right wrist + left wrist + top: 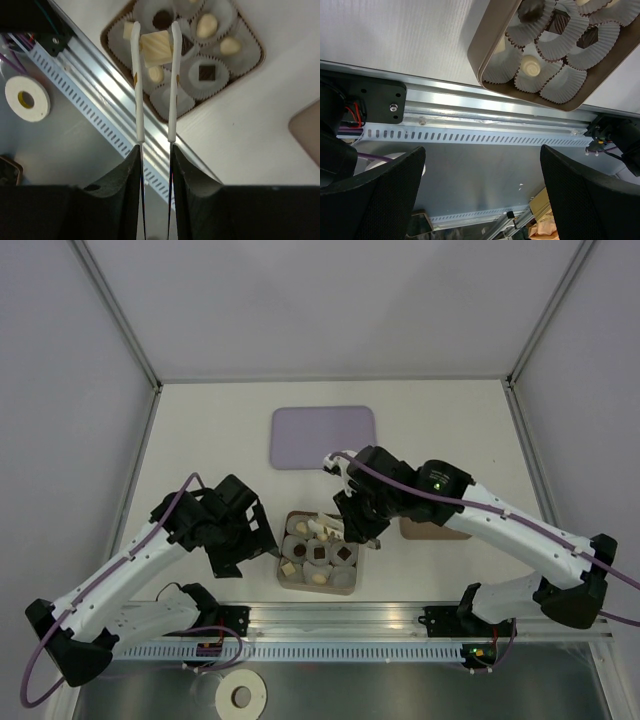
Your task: Pack the chocolate
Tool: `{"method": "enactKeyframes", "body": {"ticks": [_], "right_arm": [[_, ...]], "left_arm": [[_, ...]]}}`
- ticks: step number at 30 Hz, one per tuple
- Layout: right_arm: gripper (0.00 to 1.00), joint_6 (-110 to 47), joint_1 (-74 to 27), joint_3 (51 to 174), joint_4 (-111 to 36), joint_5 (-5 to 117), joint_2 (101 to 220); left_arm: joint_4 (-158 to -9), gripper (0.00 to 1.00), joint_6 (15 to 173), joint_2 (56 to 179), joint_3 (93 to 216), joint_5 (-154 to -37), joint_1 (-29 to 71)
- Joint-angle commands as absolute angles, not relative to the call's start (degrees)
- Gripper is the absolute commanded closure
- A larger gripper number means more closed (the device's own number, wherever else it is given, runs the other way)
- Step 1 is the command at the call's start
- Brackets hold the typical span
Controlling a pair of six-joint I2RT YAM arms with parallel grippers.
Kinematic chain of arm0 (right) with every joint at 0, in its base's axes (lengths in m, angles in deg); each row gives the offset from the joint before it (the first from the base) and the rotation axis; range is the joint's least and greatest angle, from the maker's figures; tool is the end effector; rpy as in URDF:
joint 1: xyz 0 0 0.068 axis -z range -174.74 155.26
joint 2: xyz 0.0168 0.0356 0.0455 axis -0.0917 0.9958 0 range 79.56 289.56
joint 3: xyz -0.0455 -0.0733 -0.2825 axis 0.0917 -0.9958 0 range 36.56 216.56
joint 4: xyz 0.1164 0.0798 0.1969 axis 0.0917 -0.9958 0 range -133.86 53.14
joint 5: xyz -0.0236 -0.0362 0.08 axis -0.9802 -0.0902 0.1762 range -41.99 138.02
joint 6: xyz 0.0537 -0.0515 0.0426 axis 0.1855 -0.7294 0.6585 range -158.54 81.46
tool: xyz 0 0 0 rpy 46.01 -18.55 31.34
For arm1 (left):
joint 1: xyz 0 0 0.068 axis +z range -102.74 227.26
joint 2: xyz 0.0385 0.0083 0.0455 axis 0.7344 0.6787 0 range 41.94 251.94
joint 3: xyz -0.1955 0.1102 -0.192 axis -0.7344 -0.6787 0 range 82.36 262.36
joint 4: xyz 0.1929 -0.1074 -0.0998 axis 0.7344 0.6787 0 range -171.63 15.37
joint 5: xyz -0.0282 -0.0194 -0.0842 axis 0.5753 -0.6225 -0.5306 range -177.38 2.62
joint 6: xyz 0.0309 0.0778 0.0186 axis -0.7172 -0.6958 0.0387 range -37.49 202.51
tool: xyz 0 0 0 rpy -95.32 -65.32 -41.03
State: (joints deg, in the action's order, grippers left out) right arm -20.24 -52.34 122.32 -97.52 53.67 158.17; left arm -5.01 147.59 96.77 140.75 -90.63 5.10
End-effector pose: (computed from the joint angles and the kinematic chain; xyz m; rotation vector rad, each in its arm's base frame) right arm 0.1369 0.2296 0.3625 -0.9236 2.4594 0.6347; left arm 0.0849 -0.0826 0.2792 -0.5805 2.9271 -0.4080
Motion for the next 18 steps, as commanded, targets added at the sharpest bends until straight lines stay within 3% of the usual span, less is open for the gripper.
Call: {"method": "enactKeyframes", "body": {"ticks": [1, 13, 18], "right_arm": [[0.99, -10.2, -54.9, 117.1, -102.2, 52.8, 153.3], [0.99, -9.8, -59.3, 107.7, -101.0, 52.9, 154.4], [0.93, -9.7, -59.4, 107.8, -100.5, 52.1, 155.5]], "left_arm": [[2.4, 0.0, 144.1, 97.2, 142.7, -92.3, 5.0], [2.1, 0.0, 145.7, 94.8, 141.9, -92.6, 5.0], [2.9, 0.0, 147.3, 93.2, 142.0, -92.0, 5.0]]}}
